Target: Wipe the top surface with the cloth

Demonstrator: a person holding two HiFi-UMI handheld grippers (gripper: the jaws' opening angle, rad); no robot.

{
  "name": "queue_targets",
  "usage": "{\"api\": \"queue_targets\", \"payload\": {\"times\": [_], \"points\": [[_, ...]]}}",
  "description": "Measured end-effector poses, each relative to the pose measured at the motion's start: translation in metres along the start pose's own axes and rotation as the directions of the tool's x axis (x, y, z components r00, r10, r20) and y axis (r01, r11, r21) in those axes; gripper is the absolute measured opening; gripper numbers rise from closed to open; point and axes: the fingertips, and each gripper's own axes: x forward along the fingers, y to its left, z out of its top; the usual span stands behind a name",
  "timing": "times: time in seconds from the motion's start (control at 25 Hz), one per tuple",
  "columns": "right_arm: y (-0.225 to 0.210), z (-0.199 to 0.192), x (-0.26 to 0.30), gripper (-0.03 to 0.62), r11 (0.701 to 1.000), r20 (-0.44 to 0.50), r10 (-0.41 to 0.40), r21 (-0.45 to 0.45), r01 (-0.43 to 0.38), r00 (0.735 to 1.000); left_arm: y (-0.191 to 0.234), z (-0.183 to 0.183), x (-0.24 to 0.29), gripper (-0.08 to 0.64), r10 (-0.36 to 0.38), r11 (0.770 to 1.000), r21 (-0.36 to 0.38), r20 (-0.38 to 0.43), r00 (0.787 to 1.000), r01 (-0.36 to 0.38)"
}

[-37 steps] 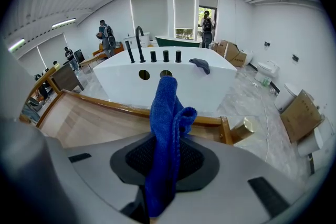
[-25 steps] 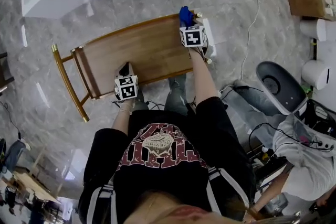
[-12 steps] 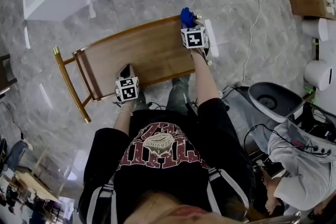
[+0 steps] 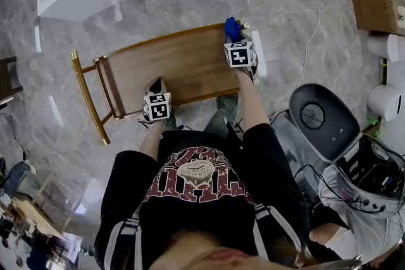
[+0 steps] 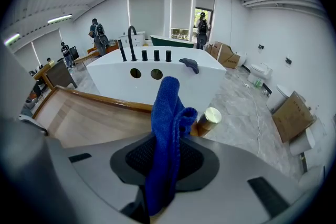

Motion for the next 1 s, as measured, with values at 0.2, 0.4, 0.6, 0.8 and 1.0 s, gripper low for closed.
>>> {"api": "queue_targets", "payload": {"times": [0.2,0.4,0.6,0.8,1.0], "points": [[-0.007,-0.006,0.001,0.089,0.999,-0.008,-0.005,0.033,0.005,1.0,-0.003,0.004,0.007,0.048,0.008,1.0,0.007,-0.005,1.0,-0.008],[0.002,-0.024,-0.012,0.089,0.998,-0.008,-0.008,0.064,0.008,1.0,-0.001,-0.002,0.0,0.048,-0.009,1.0,0.013,-0.007,1.0,0.009],[0.009,-0.039,-0.02,0.089,0.998,-0.02,-0.011,0.062,0.013,1.0,0.004,-0.005,0.0,0.048,0.005,1.0,0.019,0.008,1.0,-0.005],[0.012,-0.046,-0.026,0.089,0.998,-0.014,-0.029,0.047,0.03,0.999,0.005,-0.006,0.002,0.048,-0.006,1.0,0.017,0.009,1.0,0.005],[0.008,-0.053,-0.028,0.089,0.999,-0.019,-0.034,0.041,0.035,0.999,0.002,-0.001,0.004,0.048,-0.01,1.0,0.022,0.014,1.0,0.01]]}}
